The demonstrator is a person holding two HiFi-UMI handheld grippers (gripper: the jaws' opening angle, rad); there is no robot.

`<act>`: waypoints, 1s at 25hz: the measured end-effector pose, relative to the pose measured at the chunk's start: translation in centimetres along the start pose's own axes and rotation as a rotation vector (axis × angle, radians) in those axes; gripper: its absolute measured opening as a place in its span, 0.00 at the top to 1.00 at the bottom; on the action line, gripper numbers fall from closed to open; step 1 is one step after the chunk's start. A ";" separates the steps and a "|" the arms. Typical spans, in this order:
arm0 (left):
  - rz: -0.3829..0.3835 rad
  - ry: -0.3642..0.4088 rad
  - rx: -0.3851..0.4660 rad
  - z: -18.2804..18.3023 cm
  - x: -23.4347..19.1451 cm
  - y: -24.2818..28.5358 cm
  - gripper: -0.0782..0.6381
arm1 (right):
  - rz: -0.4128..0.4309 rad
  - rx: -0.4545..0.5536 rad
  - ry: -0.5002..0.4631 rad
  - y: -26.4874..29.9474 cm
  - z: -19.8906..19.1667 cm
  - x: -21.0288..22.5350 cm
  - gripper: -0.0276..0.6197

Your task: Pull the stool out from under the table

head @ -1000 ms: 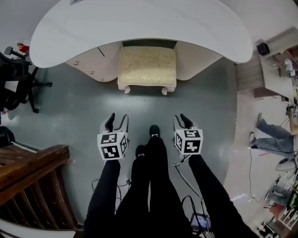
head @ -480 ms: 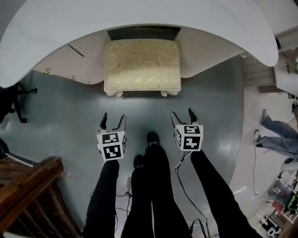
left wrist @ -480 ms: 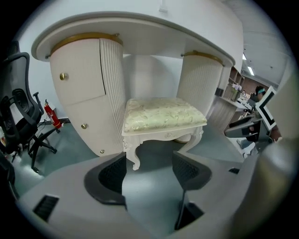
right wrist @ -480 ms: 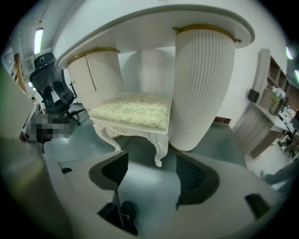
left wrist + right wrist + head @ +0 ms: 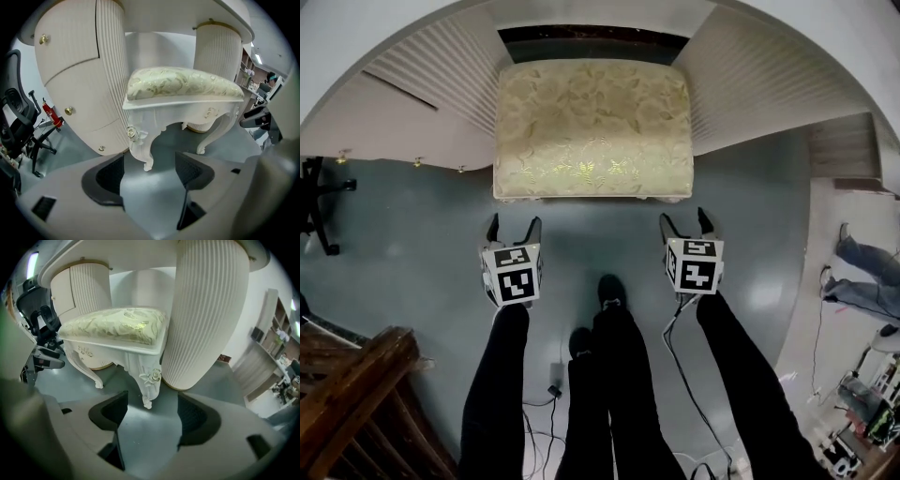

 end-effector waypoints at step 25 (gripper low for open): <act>-0.021 0.099 0.048 2.9 -1.0 7.4 0.41 | 0.026 0.041 -0.078 7.6 2.7 -1.5 0.46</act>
Point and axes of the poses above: the fingertips, and each gripper's own axes: y forward along the fingers, x to its right, z out of its top, the point moved 5 cm from there along -y, backward along the fingers, and after that the axes turned 1 degree about z, right-handed, at the moved point
